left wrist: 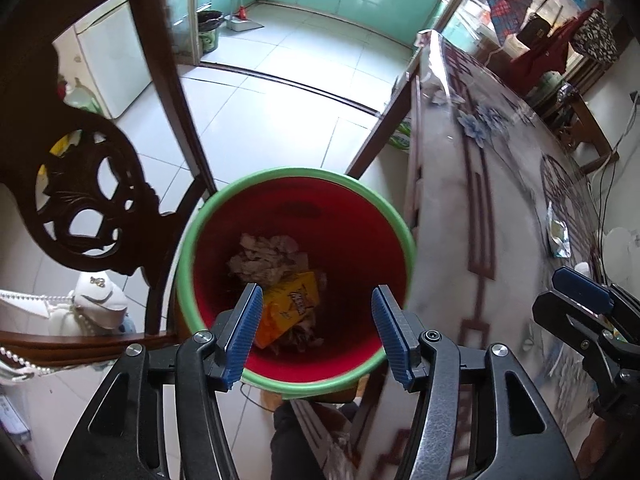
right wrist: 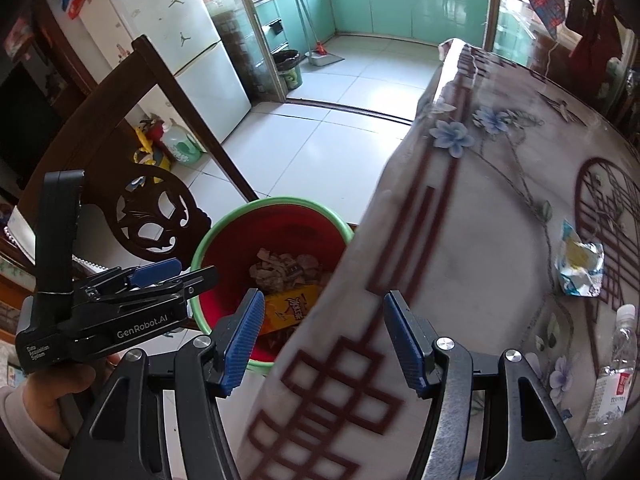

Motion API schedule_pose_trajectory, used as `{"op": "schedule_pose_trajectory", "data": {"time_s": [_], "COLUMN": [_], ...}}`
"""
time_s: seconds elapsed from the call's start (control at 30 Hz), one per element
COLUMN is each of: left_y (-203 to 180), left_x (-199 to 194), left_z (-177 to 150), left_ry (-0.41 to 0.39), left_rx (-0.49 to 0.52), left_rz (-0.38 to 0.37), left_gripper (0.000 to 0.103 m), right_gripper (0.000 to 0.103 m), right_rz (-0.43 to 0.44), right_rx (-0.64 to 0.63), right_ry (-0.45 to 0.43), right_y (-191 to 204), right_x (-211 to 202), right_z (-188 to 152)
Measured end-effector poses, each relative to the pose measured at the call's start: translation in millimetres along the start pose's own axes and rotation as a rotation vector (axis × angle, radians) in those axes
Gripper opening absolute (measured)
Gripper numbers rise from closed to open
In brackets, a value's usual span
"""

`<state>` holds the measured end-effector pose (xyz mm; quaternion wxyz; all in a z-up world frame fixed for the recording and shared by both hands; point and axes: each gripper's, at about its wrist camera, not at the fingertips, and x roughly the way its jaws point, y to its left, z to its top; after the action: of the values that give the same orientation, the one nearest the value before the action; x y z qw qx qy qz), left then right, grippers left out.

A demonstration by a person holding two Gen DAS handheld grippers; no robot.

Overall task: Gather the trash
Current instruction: 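Move both open tools back over the table, then grasp the clear water bottle with the right tool while the left tool grasps a blue-white wrapper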

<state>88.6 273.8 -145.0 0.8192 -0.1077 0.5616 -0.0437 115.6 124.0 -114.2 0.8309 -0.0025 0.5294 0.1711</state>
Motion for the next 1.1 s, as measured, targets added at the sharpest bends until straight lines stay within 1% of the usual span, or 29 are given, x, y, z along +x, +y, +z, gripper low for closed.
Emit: {"op": "schedule_pose_trajectory", "data": {"time_s": [0.23,0.4,0.47,0.53,0.7,0.83,0.9,0.97,1.1], "left_y": [-40,-76,-92,-109,-149,-181,-198,-219,-255], "left_x": [4,7,9,11,15,16,17,19,26], "left_z": [-7,-14,-17,-20,-24,-26,-26,-23,-15], "left_ry": [0.01,0.017,0.02,0.021,0.026,0.016,0.013,0.007,0.001], "left_rx": [0.038,0.072,0.088,0.105,0.164,0.199,0.21,0.226,0.266], "left_rz": [-0.014,-0.024,-0.027,-0.03,-0.04,-0.043,-0.05,-0.061,-0.065], "left_gripper": [0.056,0.058,0.058,0.058,0.061,0.068,0.07,0.072,0.074], "right_gripper": [0.061,0.061,0.061,0.061,0.061,0.062,0.062,0.062,0.062], "right_rz": [-0.013,-0.036,-0.061,-0.105,-0.211,-0.277,-0.277,-0.258,-0.17], "right_rx": [0.042,0.084,0.096,0.117,0.213,0.27,0.307,0.34,0.39], "right_ry": [-0.003,-0.01,-0.017,-0.028,-0.055,-0.052,-0.036,-0.012,0.025], "right_y": [-39,-80,-99,-126,-200,-253,-275,-292,-313], "right_x": [-15,-29,-37,-47,-77,-93,-94,-91,-80], "right_z": [-16,-31,-38,-46,-68,-90,-100,-108,-120]}}
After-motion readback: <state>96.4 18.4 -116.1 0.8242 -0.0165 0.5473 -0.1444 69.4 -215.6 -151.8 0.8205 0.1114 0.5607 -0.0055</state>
